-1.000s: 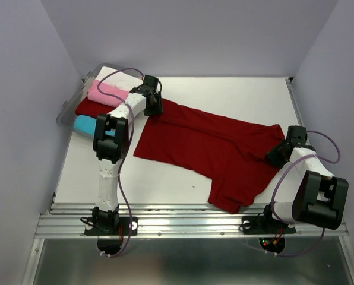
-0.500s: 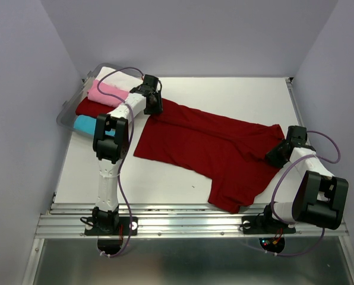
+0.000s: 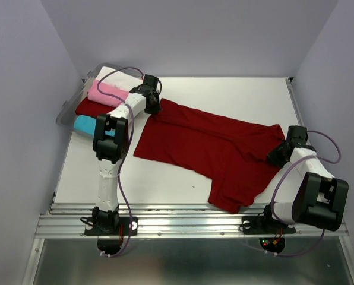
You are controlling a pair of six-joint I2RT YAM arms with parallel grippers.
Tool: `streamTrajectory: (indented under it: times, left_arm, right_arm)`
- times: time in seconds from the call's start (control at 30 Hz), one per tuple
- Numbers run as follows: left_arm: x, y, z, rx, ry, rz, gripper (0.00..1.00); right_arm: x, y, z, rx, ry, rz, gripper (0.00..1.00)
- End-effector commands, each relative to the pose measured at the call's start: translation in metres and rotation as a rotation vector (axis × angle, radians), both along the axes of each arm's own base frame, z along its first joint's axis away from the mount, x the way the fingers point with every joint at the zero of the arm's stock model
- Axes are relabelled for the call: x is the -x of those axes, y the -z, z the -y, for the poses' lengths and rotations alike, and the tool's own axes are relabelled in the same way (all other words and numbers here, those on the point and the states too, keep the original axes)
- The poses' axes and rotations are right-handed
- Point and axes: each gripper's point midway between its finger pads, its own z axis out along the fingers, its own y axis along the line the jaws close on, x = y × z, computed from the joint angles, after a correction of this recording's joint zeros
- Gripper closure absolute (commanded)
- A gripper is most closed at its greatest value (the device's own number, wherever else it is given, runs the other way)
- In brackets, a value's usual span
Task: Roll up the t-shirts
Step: Fold the T-shirt at the center of the board.
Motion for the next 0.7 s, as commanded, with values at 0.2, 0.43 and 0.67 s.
streamTrajectory:
  times: [0.2,0.43,0.67]
  left_arm:
    - [-0.008,-0.06,-0.011,0.04,-0.027,0.123,1.0]
    - [-0.007,-0.066,-0.016,0.055,-0.031,0.135,1.0]
    - [-0.002,-0.069,-0.009,0.094,-0.007,0.131,1.0]
  right_arm:
    - [-0.012,-0.044,0.01,0.063,-0.017,0.091,0.99]
    - [-0.01,-0.069,0.008,0.072,-0.051,0.116,0.99]
    - [-0.004,-0.081,0.004,0.076,-0.073,0.125,0.99]
